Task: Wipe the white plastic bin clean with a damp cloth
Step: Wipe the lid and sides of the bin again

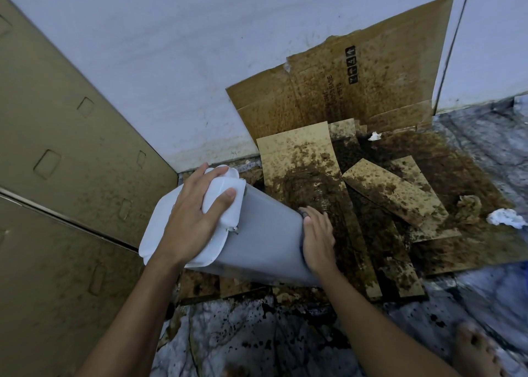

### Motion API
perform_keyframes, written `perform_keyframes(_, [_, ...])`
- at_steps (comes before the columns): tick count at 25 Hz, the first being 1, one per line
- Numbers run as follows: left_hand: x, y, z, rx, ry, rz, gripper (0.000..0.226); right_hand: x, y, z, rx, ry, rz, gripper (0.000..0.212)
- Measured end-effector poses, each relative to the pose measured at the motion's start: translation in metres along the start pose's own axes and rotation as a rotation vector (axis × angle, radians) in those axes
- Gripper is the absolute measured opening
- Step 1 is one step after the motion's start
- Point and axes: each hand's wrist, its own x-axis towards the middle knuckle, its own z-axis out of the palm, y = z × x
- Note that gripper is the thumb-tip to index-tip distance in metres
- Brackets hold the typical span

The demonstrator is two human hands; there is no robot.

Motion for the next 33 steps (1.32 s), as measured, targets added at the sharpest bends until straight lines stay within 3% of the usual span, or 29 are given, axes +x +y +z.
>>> perform_keyframes(3, [0.000, 0.001, 0.001, -0.002, -0.001, -0.003, 0.055, -0.008, -0.048, 0.014, -0.014, -0.035, -0.161, 0.059])
perform_keyframes(7, [-0.002, 0.000, -0.001, -0.008, 0.003, -0.004, 0.056, -0.017, -0.111, 0.031, -0.044, -0.109, -0.330, 0.045])
perform_keyframes(13, [-0.004, 0.000, -0.003, -0.023, 0.002, -0.024, 0.055, -0.018, -0.117, 0.031, -0.015, -0.142, -0.409, 0.044])
perform_keyframes(20, [-0.004, -0.002, -0.005, -0.016, -0.006, -0.036, 0.055, -0.002, -0.046, 0.015, -0.044, -0.077, -0.217, 0.051])
perform_keyframes(28, [-0.003, 0.001, 0.000, -0.015, -0.009, -0.037, 0.055, 0.015, 0.015, -0.007, -0.027, -0.062, 0.008, 0.033])
perform_keyframes(33, [-0.004, 0.002, 0.002, 0.003, -0.007, -0.034, 0.054, 0.017, 0.022, -0.009, -0.026, -0.057, 0.001, 0.034])
